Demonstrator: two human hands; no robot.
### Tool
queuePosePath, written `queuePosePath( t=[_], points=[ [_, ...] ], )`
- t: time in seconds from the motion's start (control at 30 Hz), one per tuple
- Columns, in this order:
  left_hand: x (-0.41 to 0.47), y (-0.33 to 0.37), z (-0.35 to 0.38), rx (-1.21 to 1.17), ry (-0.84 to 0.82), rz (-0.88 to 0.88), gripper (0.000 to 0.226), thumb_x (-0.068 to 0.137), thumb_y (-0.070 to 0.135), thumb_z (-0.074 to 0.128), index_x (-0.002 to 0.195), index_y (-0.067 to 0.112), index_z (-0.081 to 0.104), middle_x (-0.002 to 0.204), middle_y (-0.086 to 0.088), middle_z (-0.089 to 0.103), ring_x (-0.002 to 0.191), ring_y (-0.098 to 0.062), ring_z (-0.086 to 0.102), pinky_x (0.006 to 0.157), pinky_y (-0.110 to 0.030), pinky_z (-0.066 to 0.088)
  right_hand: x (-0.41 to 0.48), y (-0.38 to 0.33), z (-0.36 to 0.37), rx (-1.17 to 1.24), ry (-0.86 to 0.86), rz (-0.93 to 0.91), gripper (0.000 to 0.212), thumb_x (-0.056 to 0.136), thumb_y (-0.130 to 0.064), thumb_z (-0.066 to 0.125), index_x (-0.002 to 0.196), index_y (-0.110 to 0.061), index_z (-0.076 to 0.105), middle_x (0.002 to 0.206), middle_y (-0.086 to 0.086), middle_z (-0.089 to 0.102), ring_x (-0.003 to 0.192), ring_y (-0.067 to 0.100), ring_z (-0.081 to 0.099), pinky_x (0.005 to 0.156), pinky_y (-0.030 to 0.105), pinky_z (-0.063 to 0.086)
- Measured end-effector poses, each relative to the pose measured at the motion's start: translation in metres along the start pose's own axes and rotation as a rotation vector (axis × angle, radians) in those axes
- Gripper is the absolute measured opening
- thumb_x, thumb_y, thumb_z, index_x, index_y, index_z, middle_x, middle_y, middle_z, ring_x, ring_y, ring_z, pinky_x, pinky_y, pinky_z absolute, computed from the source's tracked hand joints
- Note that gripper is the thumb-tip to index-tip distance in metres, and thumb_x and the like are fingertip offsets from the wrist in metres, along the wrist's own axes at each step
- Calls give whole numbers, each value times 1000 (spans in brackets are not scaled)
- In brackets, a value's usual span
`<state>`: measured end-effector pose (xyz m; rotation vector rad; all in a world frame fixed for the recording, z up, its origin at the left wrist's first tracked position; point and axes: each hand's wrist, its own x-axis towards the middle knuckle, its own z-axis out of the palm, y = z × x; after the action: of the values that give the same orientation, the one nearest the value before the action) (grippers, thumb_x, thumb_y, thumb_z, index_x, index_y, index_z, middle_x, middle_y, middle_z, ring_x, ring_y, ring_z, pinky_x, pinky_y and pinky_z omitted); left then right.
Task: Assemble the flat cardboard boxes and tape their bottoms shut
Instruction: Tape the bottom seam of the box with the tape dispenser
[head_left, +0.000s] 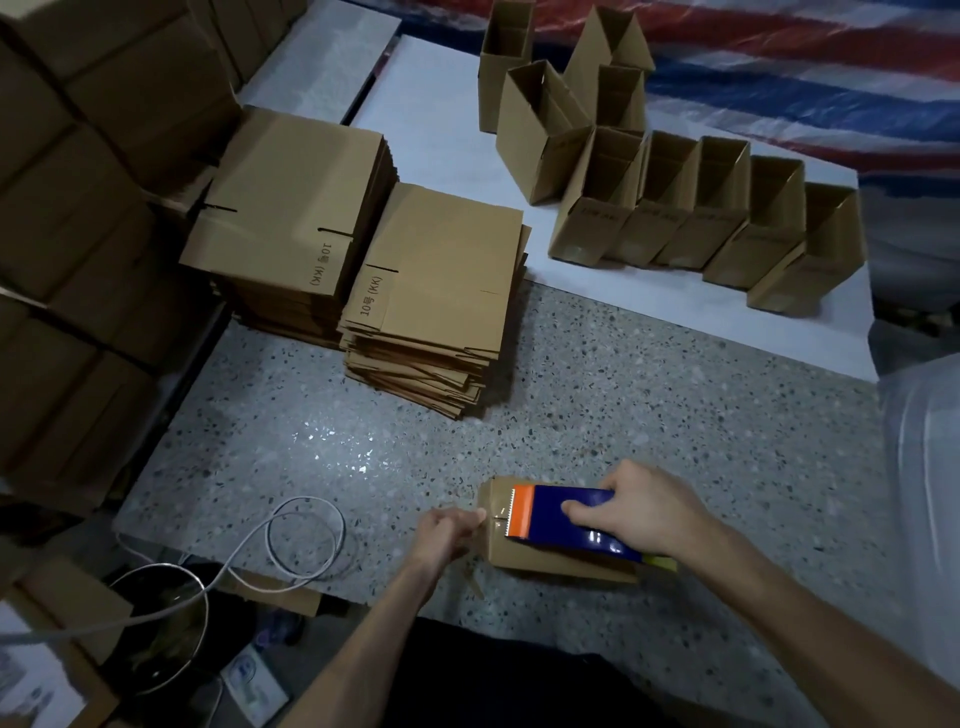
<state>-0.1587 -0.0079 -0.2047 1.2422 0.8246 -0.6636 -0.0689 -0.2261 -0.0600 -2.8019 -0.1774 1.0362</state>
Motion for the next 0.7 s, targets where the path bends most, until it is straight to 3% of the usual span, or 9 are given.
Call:
queuePosePath(
  t=[0.1, 0.2, 0.27, 0.33, 0.37, 0.43, 0.5, 0.57, 0.7],
  points=[
    [-2, 3, -16, 33, -143, -206, 32, 86, 40, 74, 79, 10, 70, 81, -8, 69, 72, -22, 64, 64, -29, 55, 4, -4, -3, 19, -5, 15, 65, 66, -82, 54, 66, -18, 69, 56, -8, 65, 58, 5, 63, 51, 24, 39],
    [-11, -11, -16, 210, -92, -253, 48, 84, 52, 74, 96, 5, 70, 97, -13, 72, 81, -23, 66, 60, -26, 56, 5, -4, -2, 11, 9, 2, 65, 65, -82, 53, 66, -19, 68, 54, -9, 64, 56, 3, 62, 49, 23, 36],
    [-14, -19, -7, 126, 32, -57, 27, 88, 33, 75, 89, 8, 66, 94, -14, 71, 82, -23, 64, 65, -29, 54, 5, -2, 0, 6, 30, -10, 66, 63, -84, 50, 66, -20, 67, 54, -10, 62, 55, 1, 60, 48, 22, 34],
    [-19, -14, 0, 48, 109, 247, 10, 89, 11, 71, 84, 11, 63, 95, -4, 70, 91, -22, 63, 73, -24, 49, 5, -2, 2, -3, 52, -17, 69, 60, -85, 46, 65, -20, 66, 54, -10, 61, 55, 1, 58, 48, 22, 32],
    [-23, -7, 1, 63, 76, 366, 7, 86, 9, 69, 88, 15, 65, 106, 4, 69, 102, -17, 64, 79, -21, 49, 5, -2, 2, -3, 50, -22, 70, 58, -86, 44, 66, -20, 67, 55, -11, 62, 56, 1, 58, 49, 22, 32],
    [-29, 4, -1, 221, -76, 535, 24, 76, 12, 70, 96, 23, 65, 138, 18, 53, 129, 0, 48, 99, -24, 45, 6, -2, 0, 17, 18, -27, 70, 59, -85, 46, 70, -20, 69, 59, -10, 64, 60, 3, 61, 52, 22, 37],
    [-27, 15, -7, 514, -210, 629, 36, 71, 12, 80, 100, 25, 62, 158, 20, 28, 145, 1, 25, 114, -30, 30, 8, -1, -2, 37, -3, -34, 65, 65, -82, 52, 70, -19, 70, 60, -9, 66, 61, 5, 63, 54, 23, 44],
    [-23, 26, -10, 742, -277, 668, 46, 66, 27, 89, 101, 26, 58, 164, 19, 16, 149, -2, 13, 118, -31, 22, 8, -2, -5, 30, -13, -47, 62, 69, -79, 57, 68, -18, 68, 59, -7, 66, 61, 8, 65, 55, 24, 47],
    [-21, 38, -6, 834, -290, 655, 51, 65, 45, 90, 95, 30, 51, 162, 22, 20, 149, -7, 22, 118, -37, 34, 8, -4, -9, 12, -21, -49, 58, 72, -75, 60, 64, -18, 65, 59, -6, 64, 60, 11, 65, 55, 25, 45]
  ],
)
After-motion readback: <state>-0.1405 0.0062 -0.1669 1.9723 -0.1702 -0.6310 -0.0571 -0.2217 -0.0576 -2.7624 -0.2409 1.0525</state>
